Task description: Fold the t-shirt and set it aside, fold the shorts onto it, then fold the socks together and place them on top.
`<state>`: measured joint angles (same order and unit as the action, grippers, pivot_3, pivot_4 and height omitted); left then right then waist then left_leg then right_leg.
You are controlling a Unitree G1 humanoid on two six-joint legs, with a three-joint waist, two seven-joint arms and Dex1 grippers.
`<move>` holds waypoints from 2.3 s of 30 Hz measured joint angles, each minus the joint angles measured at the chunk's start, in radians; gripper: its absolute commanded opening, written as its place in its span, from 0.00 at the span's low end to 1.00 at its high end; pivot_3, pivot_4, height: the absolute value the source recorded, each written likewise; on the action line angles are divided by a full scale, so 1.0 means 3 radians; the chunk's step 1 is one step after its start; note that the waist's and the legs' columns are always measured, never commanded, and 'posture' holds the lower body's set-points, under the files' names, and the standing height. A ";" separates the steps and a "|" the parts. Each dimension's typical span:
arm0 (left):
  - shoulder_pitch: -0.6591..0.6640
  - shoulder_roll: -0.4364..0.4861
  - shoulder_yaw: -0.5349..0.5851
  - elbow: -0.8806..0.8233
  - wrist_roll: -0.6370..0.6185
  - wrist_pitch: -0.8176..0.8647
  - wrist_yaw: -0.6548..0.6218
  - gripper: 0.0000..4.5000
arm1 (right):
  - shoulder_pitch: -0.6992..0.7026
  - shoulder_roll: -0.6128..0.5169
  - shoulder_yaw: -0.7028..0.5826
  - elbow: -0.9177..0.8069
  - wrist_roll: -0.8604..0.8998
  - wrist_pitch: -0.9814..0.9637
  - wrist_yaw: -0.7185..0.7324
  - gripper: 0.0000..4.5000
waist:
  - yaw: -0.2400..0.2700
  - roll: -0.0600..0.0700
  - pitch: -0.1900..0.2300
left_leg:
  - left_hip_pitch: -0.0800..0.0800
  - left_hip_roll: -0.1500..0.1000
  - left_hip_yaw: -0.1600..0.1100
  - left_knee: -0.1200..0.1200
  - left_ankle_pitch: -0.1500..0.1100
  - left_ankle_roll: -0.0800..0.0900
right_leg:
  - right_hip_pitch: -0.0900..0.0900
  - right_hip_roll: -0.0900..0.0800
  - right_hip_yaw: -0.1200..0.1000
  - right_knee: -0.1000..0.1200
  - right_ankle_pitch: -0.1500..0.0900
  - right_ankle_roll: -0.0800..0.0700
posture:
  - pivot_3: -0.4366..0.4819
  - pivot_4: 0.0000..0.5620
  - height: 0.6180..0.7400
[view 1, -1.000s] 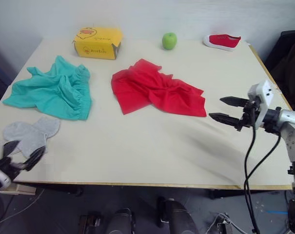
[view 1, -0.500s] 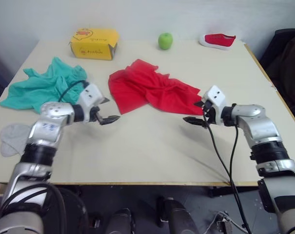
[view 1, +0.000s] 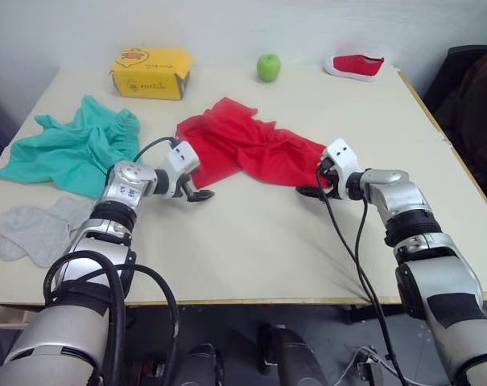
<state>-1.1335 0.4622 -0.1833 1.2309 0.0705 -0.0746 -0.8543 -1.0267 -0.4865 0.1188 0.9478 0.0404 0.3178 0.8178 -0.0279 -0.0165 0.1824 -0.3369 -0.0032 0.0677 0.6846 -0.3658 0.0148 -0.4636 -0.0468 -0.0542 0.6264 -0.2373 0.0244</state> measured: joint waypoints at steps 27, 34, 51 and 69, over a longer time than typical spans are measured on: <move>0.1018 0.0907 0.0157 -0.1485 -0.0234 0.0377 -0.1992 0.00 | 0.1411 -0.0957 0.0061 -0.2385 0.0151 0.0547 0.1149 0.00 | -0.0020 -0.0001 -0.0001 | -0.0010 0.0005 -0.0005 -0.0003 -0.0008 -0.0003 | -0.0005 0.0008 -0.0002 -0.0013 0.0000 0.0000 | 0.48 0.27 1.00; 0.2823 0.2131 0.0334 -0.4034 -0.1325 0.1618 -0.2161 0.00 | 0.2488 -0.1521 -0.0280 -0.3420 0.0722 0.0540 0.1746 0.00 | 0.0016 0.0000 0.0001 | 0.0005 0.0005 -0.0010 -0.0007 -0.0022 0.0019 | 0.0008 0.0000 0.0002 -0.0022 -0.0004 -0.0004 | 0.48 0.27 1.00; 0.3643 0.2579 0.0946 -0.4966 -0.2165 0.2234 -0.2156 0.00 | 0.3189 -0.2152 -0.0817 -0.3876 0.1458 0.0828 0.2178 0.00 | 0.0095 0.0001 0.0005 | 0.0007 0.0001 -0.0011 -0.0006 -0.0024 0.0026 | 0.0008 0.0004 0.0003 -0.0023 -0.0007 -0.0006 | 0.48 0.27 1.00; 0.1694 0.1439 0.0205 -0.2887 -0.1342 0.1866 -0.1684 0.00 | 0.1877 -0.1982 0.0393 -0.2761 0.1141 0.1181 0.2376 0.00 | 0.0085 -0.0001 0.0006 | -0.0007 0.0001 -0.0001 0.0002 -0.0013 0.0011 | -0.0001 0.0009 0.0006 -0.0015 -0.0004 0.0001 | 0.48 0.27 1.00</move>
<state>-0.6252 0.8938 -0.1219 0.3648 -0.3320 0.4852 -1.3596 -0.4637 -1.0811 0.2367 0.1196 0.3826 0.6720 1.5304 -0.0024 -0.0168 0.1842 -0.3390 -0.0031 0.0674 0.6852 -0.3696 0.0182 -0.4640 -0.0442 -0.0525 0.6219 -0.2383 0.0247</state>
